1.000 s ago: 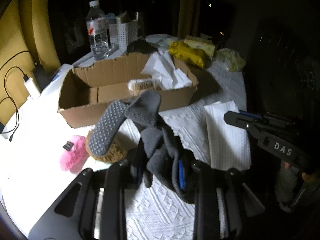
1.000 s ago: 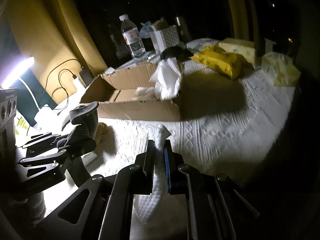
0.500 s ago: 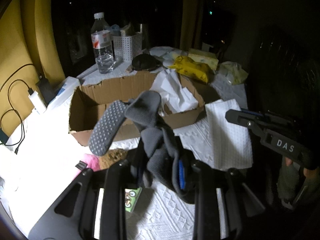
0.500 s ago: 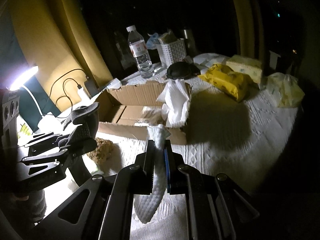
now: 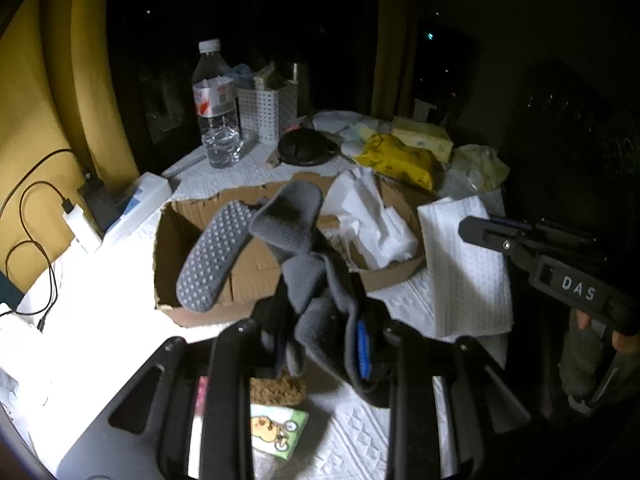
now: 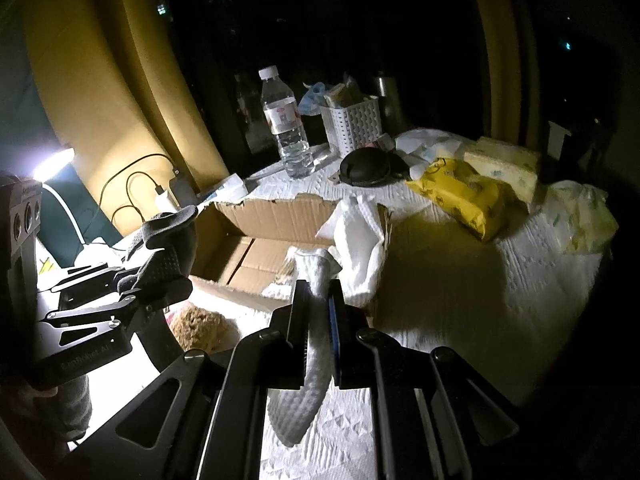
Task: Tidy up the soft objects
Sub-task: 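Carry the grey sock and paper towel over the cardboard box with both tools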
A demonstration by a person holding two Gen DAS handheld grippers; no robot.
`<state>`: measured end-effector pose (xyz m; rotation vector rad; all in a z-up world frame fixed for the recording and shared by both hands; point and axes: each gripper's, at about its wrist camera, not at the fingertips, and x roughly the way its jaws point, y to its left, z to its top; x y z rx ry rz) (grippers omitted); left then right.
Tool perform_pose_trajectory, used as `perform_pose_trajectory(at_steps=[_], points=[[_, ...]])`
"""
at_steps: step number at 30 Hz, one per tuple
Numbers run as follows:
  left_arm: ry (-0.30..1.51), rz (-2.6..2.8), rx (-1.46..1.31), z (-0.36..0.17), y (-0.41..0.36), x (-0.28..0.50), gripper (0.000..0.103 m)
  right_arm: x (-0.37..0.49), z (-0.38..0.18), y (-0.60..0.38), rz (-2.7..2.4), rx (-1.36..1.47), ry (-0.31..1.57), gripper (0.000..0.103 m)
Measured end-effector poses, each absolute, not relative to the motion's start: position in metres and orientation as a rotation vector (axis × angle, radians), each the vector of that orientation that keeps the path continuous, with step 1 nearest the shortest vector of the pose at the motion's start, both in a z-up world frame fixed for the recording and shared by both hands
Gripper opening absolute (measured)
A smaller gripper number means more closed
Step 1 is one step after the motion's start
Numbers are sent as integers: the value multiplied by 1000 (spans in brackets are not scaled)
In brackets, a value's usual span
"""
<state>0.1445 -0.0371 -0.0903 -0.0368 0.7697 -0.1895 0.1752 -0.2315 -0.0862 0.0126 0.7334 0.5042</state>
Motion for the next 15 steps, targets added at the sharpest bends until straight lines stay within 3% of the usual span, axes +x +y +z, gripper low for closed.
perform_pose_trajectory(at_steps=[15], points=[[748,-160,-42,-88,-29,182,27,216,-74,-228,526,-2,696,10]])
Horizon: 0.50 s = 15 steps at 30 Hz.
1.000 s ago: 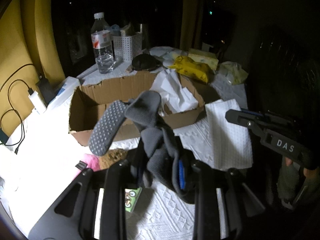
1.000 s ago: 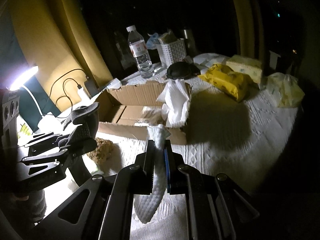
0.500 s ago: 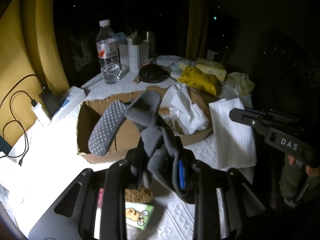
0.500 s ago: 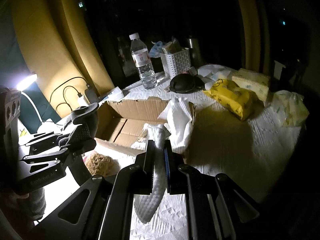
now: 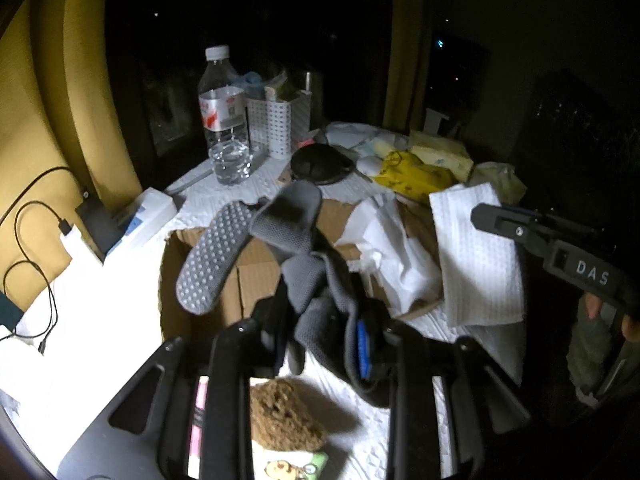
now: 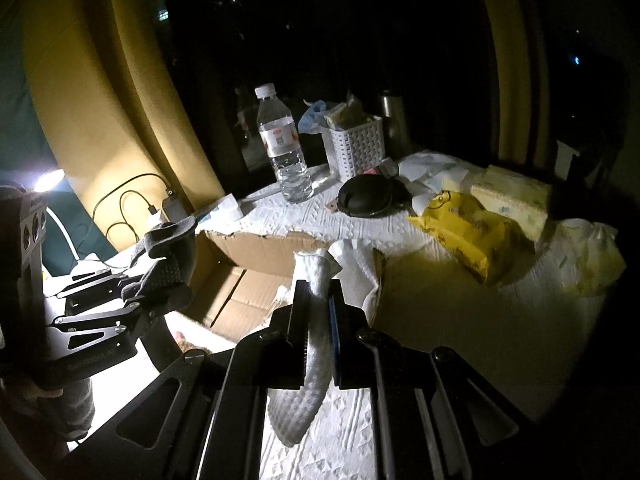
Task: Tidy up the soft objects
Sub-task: 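Carry the grey sock and paper towel over the cardboard box with both tools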
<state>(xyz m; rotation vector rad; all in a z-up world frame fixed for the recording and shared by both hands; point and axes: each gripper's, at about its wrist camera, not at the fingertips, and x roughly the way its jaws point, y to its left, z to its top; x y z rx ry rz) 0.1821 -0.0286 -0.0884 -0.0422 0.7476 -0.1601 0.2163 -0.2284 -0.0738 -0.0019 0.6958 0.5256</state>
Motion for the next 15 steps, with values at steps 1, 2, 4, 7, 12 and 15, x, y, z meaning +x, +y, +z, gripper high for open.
perform_pose_trajectory(at_steps=[1,2,4,7,12,15], points=[[748,-159,-42,-89,-28,185,27,219,-74,-228,526,-2,696,10],[748,-158,-42,-89,-28,188,27,222,-74,-228,527,-3,695,10],[747,-154,-41,-90,-28,192,27,228,-75,-226,528,-3,696,10],[749,-151,-43,-93,-26,200,27,236,-75,-226,529,1,692,10],[764,-146,-51,-101,-24,211,27,246,-79,-222,532,-4,694,10],[770,-144,-55,-107,-23,216,27,252,-85,-218,530,-11,700,10]])
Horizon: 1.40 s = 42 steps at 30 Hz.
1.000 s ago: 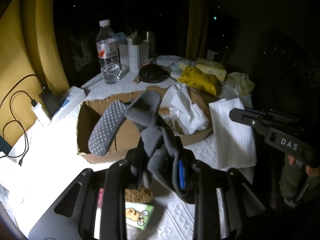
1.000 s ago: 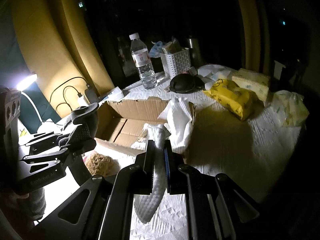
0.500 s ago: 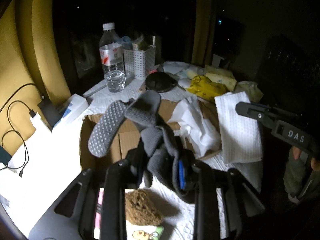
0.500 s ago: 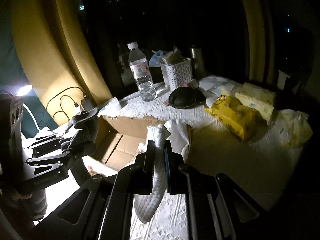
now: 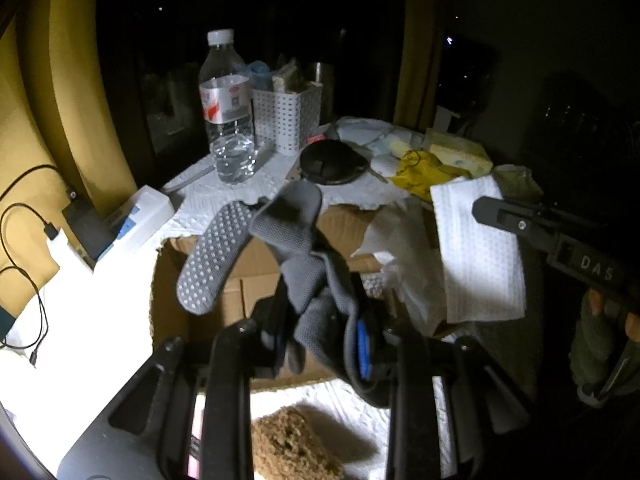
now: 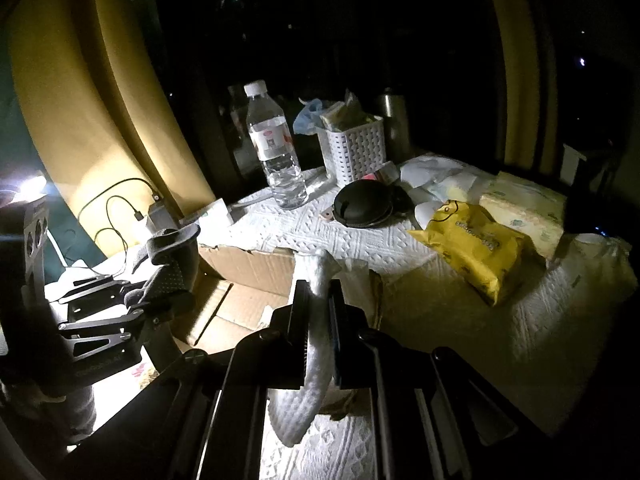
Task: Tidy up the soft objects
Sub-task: 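Carry the grey sock and paper towel over the cardboard box with both tools, then lower the sock into the box and open the left tool while the right releases the towel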
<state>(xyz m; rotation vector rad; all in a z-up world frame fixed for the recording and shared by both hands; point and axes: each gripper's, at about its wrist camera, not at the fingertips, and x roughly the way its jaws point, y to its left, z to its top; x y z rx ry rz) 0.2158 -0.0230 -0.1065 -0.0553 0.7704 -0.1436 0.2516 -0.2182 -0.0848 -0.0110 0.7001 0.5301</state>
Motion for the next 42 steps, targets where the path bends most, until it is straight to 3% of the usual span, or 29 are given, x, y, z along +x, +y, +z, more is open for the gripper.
perform_pose_trajectory(at_steps=[25,28,30,35,42], points=[[897,-140,-71,-166,-24,250,28,274,-142,-202,503,-55,779,10],[909,-141,-68,-168,-25,250,29,269,-137,-202,495,-78,742,26],[916,-137,-70,-169,-25,251,30,267,-133,-204,486,-80,727,43],[934,-146,-80,-172,-26,253,34,270,-136,-213,442,-74,743,53],[935,-148,-78,-171,-27,253,35,285,-165,-222,415,-25,871,53]])
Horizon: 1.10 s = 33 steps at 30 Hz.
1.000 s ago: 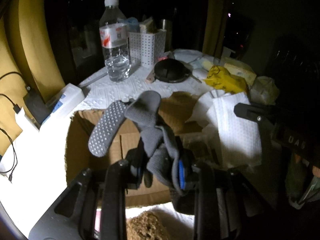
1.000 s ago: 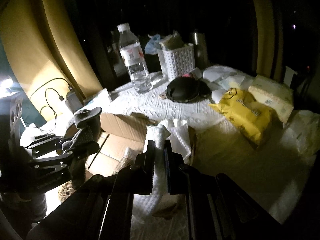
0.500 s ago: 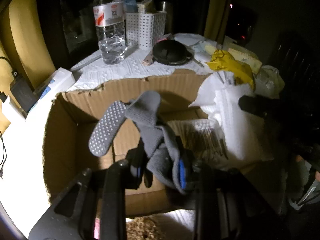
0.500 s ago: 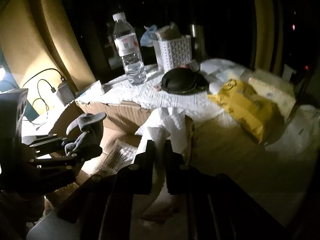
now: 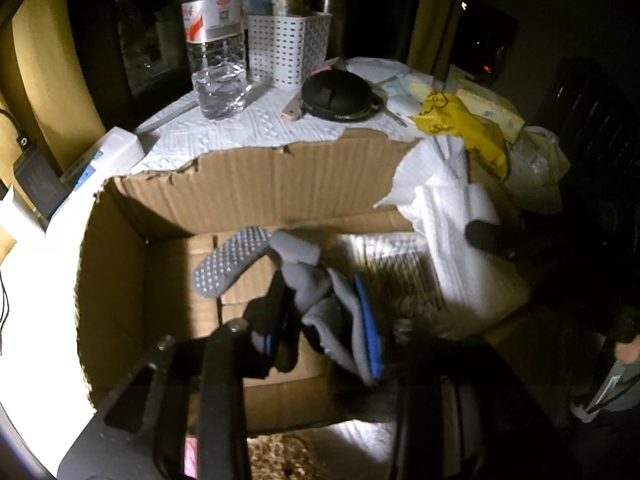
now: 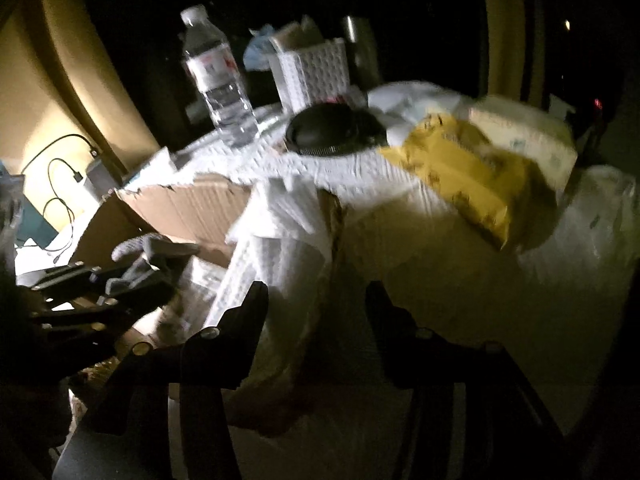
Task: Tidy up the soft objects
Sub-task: 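Lower the sock into the box and open the left tool while the right releases the towel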
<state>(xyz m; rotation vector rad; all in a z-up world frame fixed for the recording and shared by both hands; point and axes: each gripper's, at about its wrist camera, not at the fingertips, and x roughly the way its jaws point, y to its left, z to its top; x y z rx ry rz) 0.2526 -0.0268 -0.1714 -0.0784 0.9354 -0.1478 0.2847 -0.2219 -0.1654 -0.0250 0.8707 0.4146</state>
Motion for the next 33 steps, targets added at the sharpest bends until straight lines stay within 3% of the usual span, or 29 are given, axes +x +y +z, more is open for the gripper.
perform_pose_trajectory(at_steps=[8,11,33], points=[[926,-152,-82,-169,-26,251,38,290,-186,-220,404,-20,924,53],[916,-157,-97,-166,-24,250,55,292,-188,-220,404,-20,926,53],[852,-160,-102,-132,-20,217,56,255,-139,-221,388,-4,838,54]])
